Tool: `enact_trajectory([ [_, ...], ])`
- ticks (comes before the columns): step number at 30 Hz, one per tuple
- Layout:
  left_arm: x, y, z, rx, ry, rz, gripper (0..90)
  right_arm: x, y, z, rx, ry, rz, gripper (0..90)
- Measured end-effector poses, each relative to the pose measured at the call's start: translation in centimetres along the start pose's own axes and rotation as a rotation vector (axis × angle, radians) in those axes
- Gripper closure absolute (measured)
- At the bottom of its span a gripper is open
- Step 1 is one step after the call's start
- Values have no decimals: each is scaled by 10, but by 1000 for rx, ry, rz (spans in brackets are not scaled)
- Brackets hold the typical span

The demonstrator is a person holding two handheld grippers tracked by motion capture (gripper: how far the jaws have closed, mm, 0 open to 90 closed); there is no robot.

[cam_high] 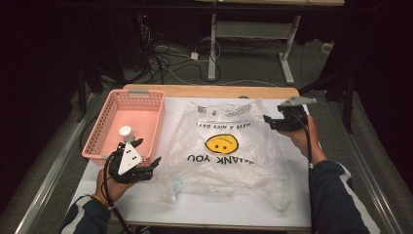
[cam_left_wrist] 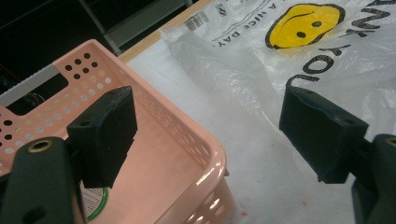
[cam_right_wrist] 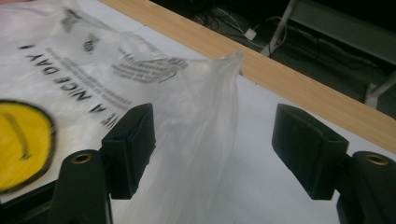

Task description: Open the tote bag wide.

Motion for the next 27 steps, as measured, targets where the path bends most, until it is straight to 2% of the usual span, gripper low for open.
enact_trajectory([
  [1,-1,0,-1,-2,0,-1,188,0,0,0,0,0,0,318],
  [2,-2,-1,-2,-8,-4,-4,188,10,7,19,-9,-45,19,333],
  [3,-2,-1,-2,-8,-4,-4,188,12,9,26,-18,-65,27,348],
  [5,-4,-1,-3,-15,-2,-12,189,18,14,44,0,-112,76,377],
  [6,-5,-1,-4,-23,-3,-13,190,20,16,56,-10,-160,88,392],
  [7,-5,-1,-6,-23,-1,-5,190,21,18,63,-38,-186,79,449],
  [9,-5,-1,-6,-24,1,0,190,21,22,72,-52,-205,82,613],
  [12,-5,-1,-5,-38,6,-4,192,19,31,82,-75,-206,125,833],
  [13,-6,-1,-3,-48,6,1,192,19,31,82,-75,-206,125,833],
  [14,-7,-1,0,-54,-2,12,193,17,39,87,-102,-219,163,899],
  [16,-7,-1,1,-59,-6,14,193,17,43,87,-144,-193,176,900],
  [17,-7,0,1,-62,-2,19,193,17,47,86,-155,-176,196,900],
  [18,-7,0,1,-62,-2,19,193,17,47,86,-155,-176,196,900],
  [19,-6,-1,0,-60,3,21,193,16,54,79,-207,-146,221,900],
  [21,-6,-2,-1,-58,7,14,194,12,64,68,-250,-121,258,900],
  [22,-6,-3,0,-56,6,12,193,9,68,63,-261,-118,273,900],
  [23,-6,-4,0,-46,3,12,193,4,75,54,-276,-108,315,900],
  [24,-6,-5,0,-43,2,11,193,0,80,49,-281,-102,336,900],
  [27,-7,-6,-1,-40,5,8,191,-19,93,29,-286,-145,382,900],
])
Point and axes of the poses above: each handheld gripper's, and its own axes: z roughly forward along the jaws, x roughly out of its top, y roughly to its right, the point moved 2 cm from there along z, roughly forward along the jaws, and after that the axes turned 14 degrees about x, right-handed, at the moved point
